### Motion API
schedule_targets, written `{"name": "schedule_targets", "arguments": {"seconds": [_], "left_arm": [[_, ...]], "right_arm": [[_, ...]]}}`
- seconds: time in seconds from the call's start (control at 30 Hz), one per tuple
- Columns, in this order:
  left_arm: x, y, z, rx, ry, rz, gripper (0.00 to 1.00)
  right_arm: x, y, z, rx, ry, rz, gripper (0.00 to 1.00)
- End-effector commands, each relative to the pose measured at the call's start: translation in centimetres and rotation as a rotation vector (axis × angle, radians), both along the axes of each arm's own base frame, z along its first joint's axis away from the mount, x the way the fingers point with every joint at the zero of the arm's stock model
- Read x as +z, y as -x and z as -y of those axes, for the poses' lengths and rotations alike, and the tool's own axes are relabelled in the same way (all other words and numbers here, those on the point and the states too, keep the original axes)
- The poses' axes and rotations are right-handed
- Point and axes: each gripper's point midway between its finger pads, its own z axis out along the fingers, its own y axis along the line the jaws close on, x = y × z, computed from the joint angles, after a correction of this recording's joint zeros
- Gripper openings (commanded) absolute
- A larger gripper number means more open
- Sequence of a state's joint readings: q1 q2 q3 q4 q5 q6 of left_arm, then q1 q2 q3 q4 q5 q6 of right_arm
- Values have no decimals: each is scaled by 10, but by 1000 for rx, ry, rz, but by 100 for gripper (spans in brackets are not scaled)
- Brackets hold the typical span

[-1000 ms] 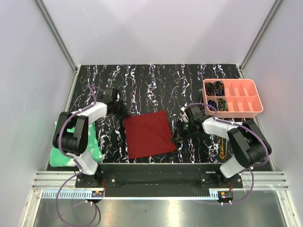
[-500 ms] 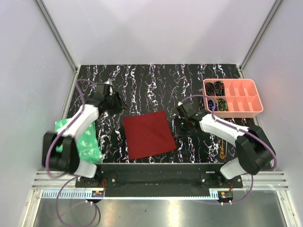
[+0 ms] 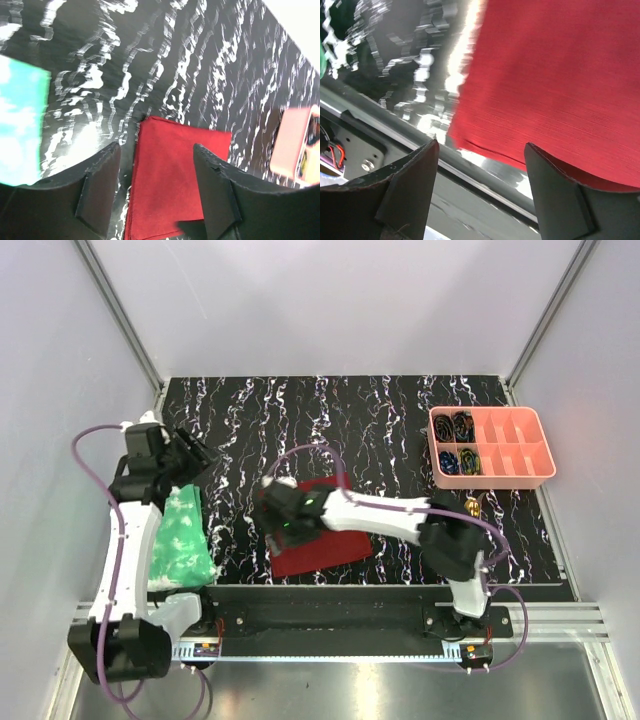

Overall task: Fold the napkin into a case and place the utensils inside
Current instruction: Pick up the lower triangle-folded napkin from the center of the board.

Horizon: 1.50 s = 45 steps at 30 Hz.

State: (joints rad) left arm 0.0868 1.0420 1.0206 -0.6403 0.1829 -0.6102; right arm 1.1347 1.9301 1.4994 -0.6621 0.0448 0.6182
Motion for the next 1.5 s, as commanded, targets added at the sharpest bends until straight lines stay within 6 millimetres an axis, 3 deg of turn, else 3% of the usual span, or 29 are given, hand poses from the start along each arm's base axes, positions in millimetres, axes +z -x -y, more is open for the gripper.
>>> {"name": "schedule_targets", "arguments": {"seconds": [0.0,0.13,0.23,0.4,0.53,0.9,1.23,1.37,1.47], "left_arm": [[-8,19,-27,120,-36,-60,63],[-37,27,-35,185,-3,-164,62],[-48,28,-38,210,27,-197,61],[-53,27,-45,245,29,-218,60],[-51,26,-47,259,35,-210,60],[-52,24,-45,247,49,-209,58],[-57,25,-46,265,66,-226,61],[-60,23,-44,256,87,-235,64],[-64,19,-38,217,107,-244,65]], "right_arm": [[-10,19,-41,47,46,22,79],[-21,28,-53,46,90,35,79],[-28,35,-60,51,107,38,70],[-45,43,-61,54,153,30,57],[-52,45,-54,52,209,52,55],[-25,39,-53,47,194,111,54],[-69,48,-42,68,290,71,47],[-86,49,-34,69,344,69,37],[-80,45,-34,63,341,86,24]]}}
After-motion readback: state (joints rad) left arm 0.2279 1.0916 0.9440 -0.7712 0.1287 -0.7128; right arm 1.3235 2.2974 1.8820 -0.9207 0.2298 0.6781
